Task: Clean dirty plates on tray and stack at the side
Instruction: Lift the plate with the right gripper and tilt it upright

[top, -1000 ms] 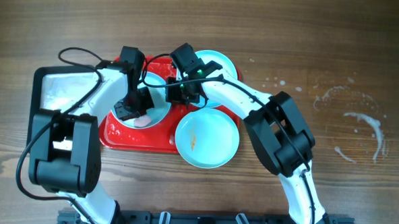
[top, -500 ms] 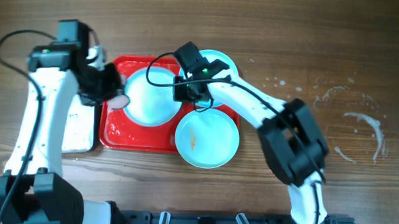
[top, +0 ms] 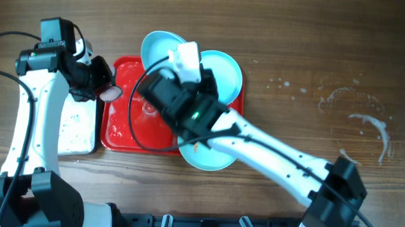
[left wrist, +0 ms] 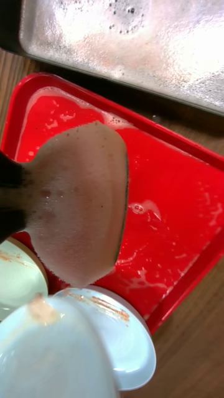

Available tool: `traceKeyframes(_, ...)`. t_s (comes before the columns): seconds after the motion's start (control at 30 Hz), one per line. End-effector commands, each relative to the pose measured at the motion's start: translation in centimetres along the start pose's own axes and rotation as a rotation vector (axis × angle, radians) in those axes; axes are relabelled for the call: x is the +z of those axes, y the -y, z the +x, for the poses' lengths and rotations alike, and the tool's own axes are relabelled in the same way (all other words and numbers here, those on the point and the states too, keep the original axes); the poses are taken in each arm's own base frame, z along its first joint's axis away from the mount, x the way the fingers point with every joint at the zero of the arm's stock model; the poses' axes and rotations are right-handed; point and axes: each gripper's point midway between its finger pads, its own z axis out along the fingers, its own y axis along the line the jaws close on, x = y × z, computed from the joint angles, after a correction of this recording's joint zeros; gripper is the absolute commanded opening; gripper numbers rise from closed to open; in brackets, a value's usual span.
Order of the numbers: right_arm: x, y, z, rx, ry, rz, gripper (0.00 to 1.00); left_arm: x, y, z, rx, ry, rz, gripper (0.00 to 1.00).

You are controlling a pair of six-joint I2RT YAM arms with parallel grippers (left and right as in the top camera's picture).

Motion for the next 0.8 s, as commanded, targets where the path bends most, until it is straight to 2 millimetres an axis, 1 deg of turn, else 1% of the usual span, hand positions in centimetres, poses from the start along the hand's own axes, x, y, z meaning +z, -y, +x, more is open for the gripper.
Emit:
traceKeyframes(0.0, -0.8, 1.7, 0.5, 0.007, 0.171, 0.269, 0.04, 1.5, -0.9, 1.0, -0.032, -0.043, -0.017, 0.04)
traceKeyframes(0.17, -1.3, 0.0, 1.9, -0.055, 0.255, 0.348, 0.04, 2.5, -1.4, 1.6, -0.036, -0.057, -0.023, 0.04)
traceKeyframes(0.3, -1.9, -1.1, 2.3, -0.071, 0.277, 0.34, 0.04, 2.5, -1.4, 1.6, -0.035, -0.058, -0.023, 0.04)
traceKeyframes(0.37, -2.1, -1.1, 2.1, -0.059, 0.289, 0.344, 0.04, 2.5, -1.4, 1.6, -0.035, -0.058, -0.023, 0.04)
traceKeyframes(0.47, -2.2, -1.2, 1.7, -0.085, 0.294, 0.357, 0.04, 2.5, -1.4, 1.6, -0.035, -0.055, -0.022, 0.04)
traceKeyframes(0.77, -2.2, -1.2, 1.7, -0.089, 0.293, 0.357, 0.04, 2.5, -1.4, 1.6, -0.035, -0.055, -0.021, 0.04)
